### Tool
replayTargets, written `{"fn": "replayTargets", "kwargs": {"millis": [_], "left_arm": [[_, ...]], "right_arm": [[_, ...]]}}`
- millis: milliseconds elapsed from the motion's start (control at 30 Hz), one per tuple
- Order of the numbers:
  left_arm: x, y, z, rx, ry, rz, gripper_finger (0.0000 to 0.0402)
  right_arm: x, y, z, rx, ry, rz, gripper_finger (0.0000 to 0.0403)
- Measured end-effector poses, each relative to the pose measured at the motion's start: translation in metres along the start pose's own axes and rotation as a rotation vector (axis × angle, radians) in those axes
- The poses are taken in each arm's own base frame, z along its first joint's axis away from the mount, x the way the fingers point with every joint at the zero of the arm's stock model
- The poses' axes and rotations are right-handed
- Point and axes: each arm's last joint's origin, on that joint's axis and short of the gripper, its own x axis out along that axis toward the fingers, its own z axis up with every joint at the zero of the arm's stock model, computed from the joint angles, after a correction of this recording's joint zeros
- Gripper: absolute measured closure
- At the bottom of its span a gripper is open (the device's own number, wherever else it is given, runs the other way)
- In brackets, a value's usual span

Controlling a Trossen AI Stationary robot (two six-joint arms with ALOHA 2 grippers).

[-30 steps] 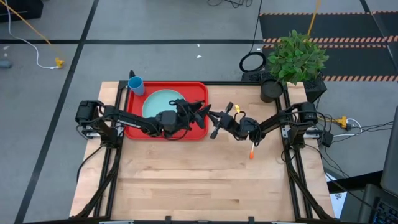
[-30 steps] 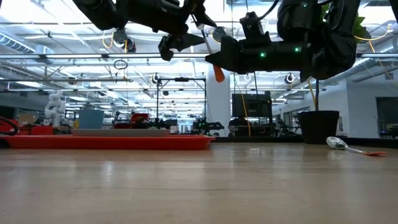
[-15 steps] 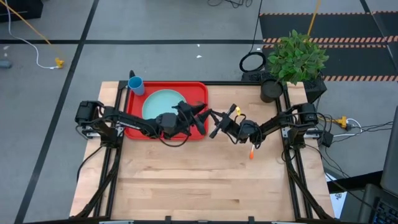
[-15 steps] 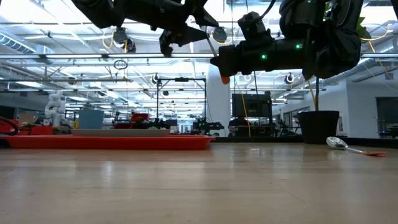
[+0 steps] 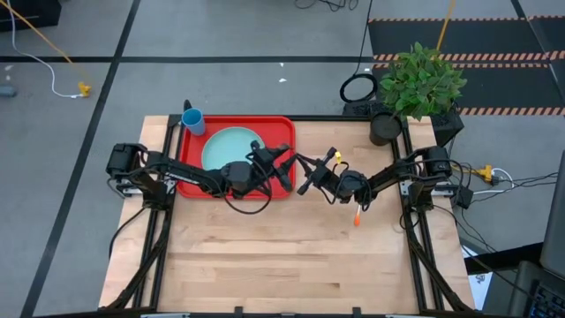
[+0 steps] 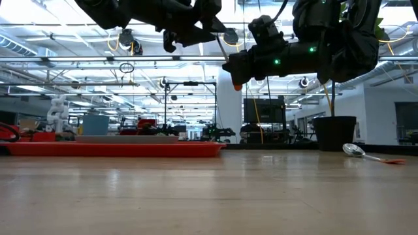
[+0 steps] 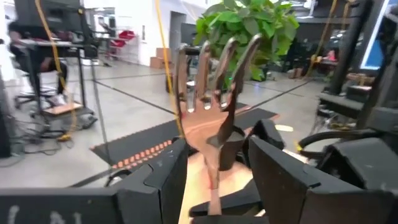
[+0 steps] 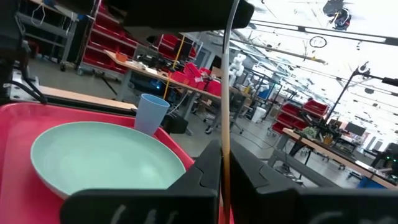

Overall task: Pick and place plate/cup/fork/spoon on tray
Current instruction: Put the orange fork on the red serving tray to the right of the light green plate

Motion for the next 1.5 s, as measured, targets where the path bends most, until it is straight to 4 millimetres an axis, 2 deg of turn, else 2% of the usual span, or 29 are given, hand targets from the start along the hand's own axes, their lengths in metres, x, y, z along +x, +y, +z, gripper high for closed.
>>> {"fn": "replayTargets", "kwargs": {"millis": [567, 767, 1167, 1333, 1500], "left_arm": [[-0.010, -0.011, -0.004, 0.092, 0.027, 0.027, 0.0229], [-0.017, -0.016, -0.010, 0.189, 0.078, 0.076, 0.0229], [-0.016, -0.014, -0.010, 0.140, 0.078, 0.085, 0.0229], [-0.007, -0.007, -0.013, 0.074, 0.110, -0.003, 0.0229], [-0.004, -0.003, -0.015, 0.056, 0.128, -0.022, 0.0229]], "right_arm": [[-0.001, 0.001, -0.001, -0.037, 0.014, -0.009, 0.0403], [-0.001, 0.001, 0.000, -0.033, 0.014, -0.006, 0.0403], [-0.001, 0.001, 0.000, -0.008, 0.011, -0.006, 0.0403], [-0.001, 0.002, 0.000, -0.001, -0.001, 0.014, 0.0403], [-0.001, 0.002, -0.001, -0.006, 0.005, 0.018, 0.0403]]}}
